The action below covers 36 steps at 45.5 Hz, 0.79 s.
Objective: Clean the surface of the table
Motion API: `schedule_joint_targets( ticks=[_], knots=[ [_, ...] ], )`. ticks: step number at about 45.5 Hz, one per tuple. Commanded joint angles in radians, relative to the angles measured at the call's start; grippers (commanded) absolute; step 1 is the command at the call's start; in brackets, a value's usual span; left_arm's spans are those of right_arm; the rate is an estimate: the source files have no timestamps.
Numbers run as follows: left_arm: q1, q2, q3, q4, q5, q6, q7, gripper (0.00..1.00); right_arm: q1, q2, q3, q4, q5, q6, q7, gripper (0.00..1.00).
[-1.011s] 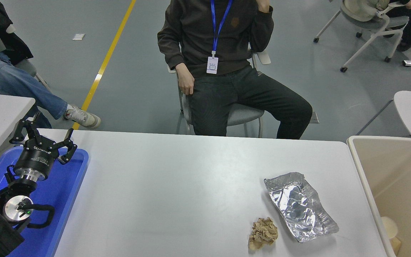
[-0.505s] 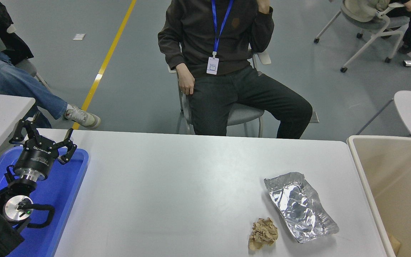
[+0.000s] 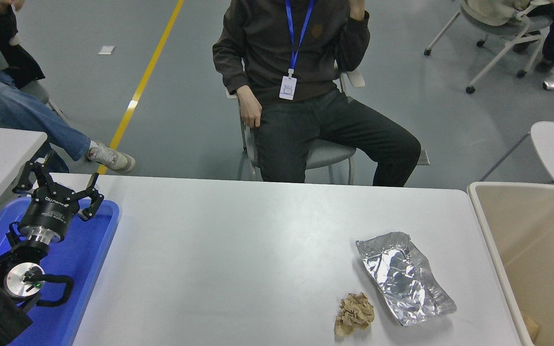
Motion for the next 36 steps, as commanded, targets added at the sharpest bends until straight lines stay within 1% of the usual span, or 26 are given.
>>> schedule_joint_targets(
  ticks=[1,4,10,15,24,30,36],
  knots=[
    [0.000,0.000,0.000,0.000,0.000,0.000,0.000,1.00,0.015,-0.022,0.250,0.170,0.000,-0.004,0.002,0.99],
    [0.000,0.000,0.000,-0.001,0.000,0.000,0.000,1.00,0.009,-0.020,0.275,0.207,0.002,-0.004,0.032,0.99],
    [0.000,0.000,0.000,0.000,0.000,0.000,0.000,1.00,-0.035,-0.020,0.347,0.281,0.002,-0.001,0.156,0.99],
    [0.001,0.000,0.000,0.000,0.000,0.000,0.000,1.00,-0.091,-0.018,0.414,0.357,0.002,0.001,0.221,0.99],
    [0.000,0.000,0.000,0.000,0.000,0.000,0.000,1.00,-0.213,0.037,0.539,0.417,0.002,-0.001,0.304,0.99],
    [0.000,0.000,0.000,0.000,0.000,0.000,0.000,1.00,-0.307,0.092,0.602,0.425,0.000,0.002,0.333,0.99],
    [0.000,0.000,0.000,0.000,0.000,0.000,0.000,1.00,-0.390,0.138,0.606,0.425,0.000,0.002,0.351,0.99]
  ],
)
